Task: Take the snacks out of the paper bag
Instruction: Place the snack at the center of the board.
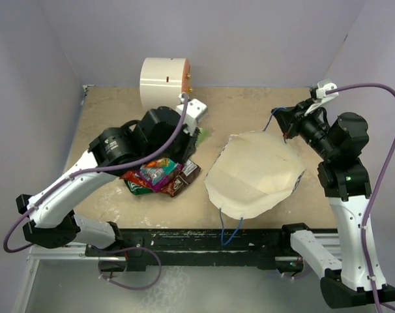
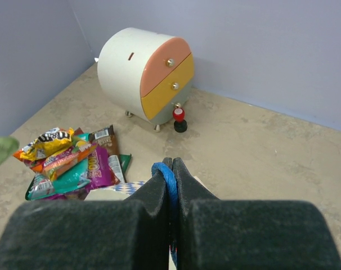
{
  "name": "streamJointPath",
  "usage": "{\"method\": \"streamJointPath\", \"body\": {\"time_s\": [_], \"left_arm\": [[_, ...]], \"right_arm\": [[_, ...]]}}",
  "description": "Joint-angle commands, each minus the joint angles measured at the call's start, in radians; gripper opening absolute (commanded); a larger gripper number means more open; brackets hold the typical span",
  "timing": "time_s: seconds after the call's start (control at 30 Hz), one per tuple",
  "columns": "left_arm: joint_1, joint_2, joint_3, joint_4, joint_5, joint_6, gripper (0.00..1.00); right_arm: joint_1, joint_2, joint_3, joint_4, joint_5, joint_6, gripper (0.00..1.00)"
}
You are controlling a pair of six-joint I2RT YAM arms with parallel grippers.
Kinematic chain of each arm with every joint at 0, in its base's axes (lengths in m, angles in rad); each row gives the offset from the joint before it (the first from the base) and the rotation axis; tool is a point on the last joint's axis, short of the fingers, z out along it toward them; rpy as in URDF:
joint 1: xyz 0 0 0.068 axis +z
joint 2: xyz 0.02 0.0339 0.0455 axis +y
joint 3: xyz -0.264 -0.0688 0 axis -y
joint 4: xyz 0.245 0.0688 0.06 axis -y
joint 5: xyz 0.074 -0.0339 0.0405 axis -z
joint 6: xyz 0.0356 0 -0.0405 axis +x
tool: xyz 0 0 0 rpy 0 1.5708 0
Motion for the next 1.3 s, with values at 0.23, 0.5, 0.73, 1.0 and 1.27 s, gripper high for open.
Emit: {"method": "streamJointPath", "body": {"time_s": [0.23,0.5,0.73,1.0,1.27], "left_arm": [[0.378,0.045,-0.044,-0.333,-0.357,0.063,0.31],[0.476,0.045,-0.142,-0.160,-0.235,0.154,0.35],[0.520,0.083,-0.185,-0.098,-0.143,0.196,0.39],[0.531,0.092,-0.215,-0.078,-0.099,0.176,0.37],[0.531,0.064,-0.168,-0.040,-0.035,0.113,0.47]], "right_arm": [[0.001,-0.027,-0.015,0.043,0.033,0.001,0.00],[0.001,-0.019,-0.001,0.041,0.022,0.001,0.00],[0.000,-0.017,0.000,0.036,0.018,0.000,0.00],[0.000,-0.032,-0.008,0.024,0.019,0.002,0.00],[0.000,-0.002,-0.001,0.071,0.016,0.008,0.00]]}}
